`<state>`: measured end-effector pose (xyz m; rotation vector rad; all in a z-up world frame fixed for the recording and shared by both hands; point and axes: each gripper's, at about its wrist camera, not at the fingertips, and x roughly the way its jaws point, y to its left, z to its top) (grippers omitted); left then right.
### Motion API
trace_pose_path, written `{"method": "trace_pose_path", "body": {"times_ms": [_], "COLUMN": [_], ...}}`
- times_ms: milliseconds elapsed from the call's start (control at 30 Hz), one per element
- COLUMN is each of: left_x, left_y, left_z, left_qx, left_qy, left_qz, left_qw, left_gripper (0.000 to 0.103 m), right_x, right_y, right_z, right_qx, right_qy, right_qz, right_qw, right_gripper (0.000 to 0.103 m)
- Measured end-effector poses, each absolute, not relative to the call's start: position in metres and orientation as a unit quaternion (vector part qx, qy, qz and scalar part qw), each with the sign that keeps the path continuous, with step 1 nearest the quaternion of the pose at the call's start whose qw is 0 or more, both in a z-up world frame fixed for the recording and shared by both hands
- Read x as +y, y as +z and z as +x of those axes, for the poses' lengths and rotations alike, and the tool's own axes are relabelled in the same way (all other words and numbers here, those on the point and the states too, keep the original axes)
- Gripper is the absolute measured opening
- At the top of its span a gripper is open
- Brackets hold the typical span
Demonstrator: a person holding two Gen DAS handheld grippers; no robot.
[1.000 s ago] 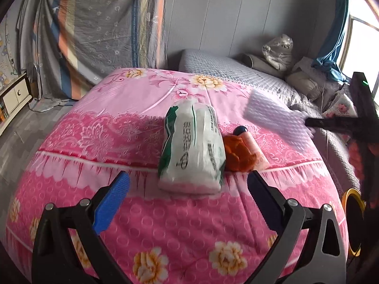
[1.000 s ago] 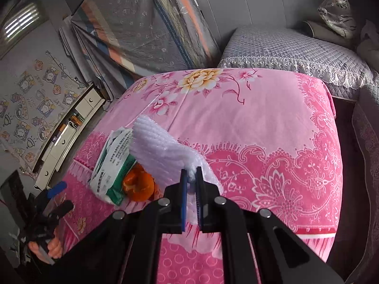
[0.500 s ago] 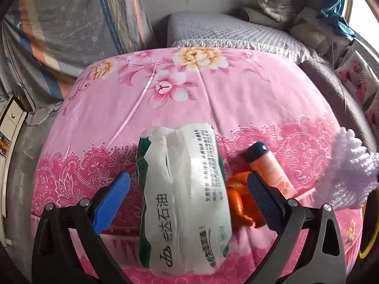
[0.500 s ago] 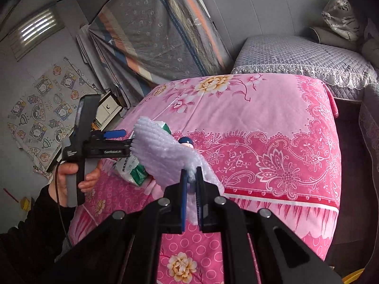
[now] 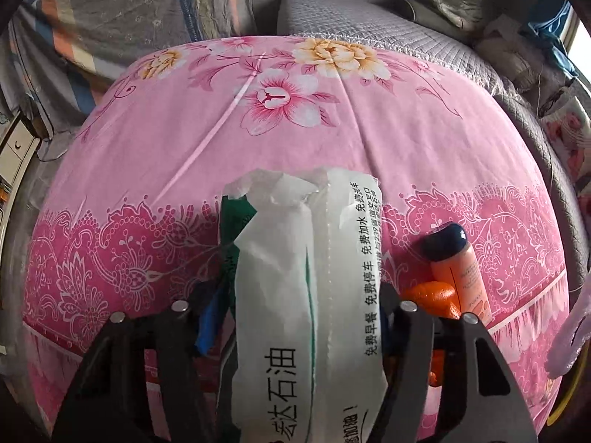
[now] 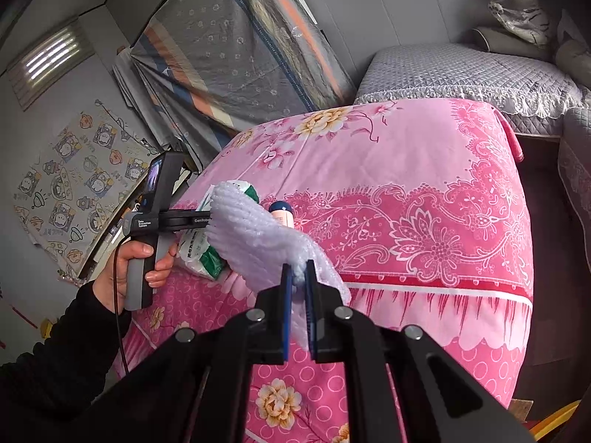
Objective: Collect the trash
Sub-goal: 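Grasp the second white tissue pack with the left tool while the right tool holds the mesh, then carry both items to the bin and open the right tool to drop the mesh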
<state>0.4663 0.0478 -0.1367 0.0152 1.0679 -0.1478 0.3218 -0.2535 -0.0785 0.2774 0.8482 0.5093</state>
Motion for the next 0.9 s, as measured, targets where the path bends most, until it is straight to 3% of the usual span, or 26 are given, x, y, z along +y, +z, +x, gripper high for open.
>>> {"method": "trace_pose_path", "body": {"times_ms": [200,567,900], "left_x": [0.064,0.092,0.052], "left_y": [-0.122,-0.054,-0.009], "left_z": [0.445,0.341,0.219], "left_qx": [0.484,0.354,0.276], "left_qy": [-0.075,-0.084,-0.115], "left_qz": [-0.015,-0.041,-0.029], "left_qw": [0.872,0.93,0.954], "left_gripper": [0.043,0.042,0.043], "right_x": [-0.25,-0.24,-0.254], "right_y": [-0.077,-0.077,-0.07], "right_z": [0.31,0.266,0.221], "right_qx": [0.406,0.409,0.389], "right_qy": [0.248,0.267,0.257], "right_qz": [0.143,0.162,0.185], "right_qw": [0.868,0.857,0.865], "right_gripper": [0.006,0.006,0.006]}}
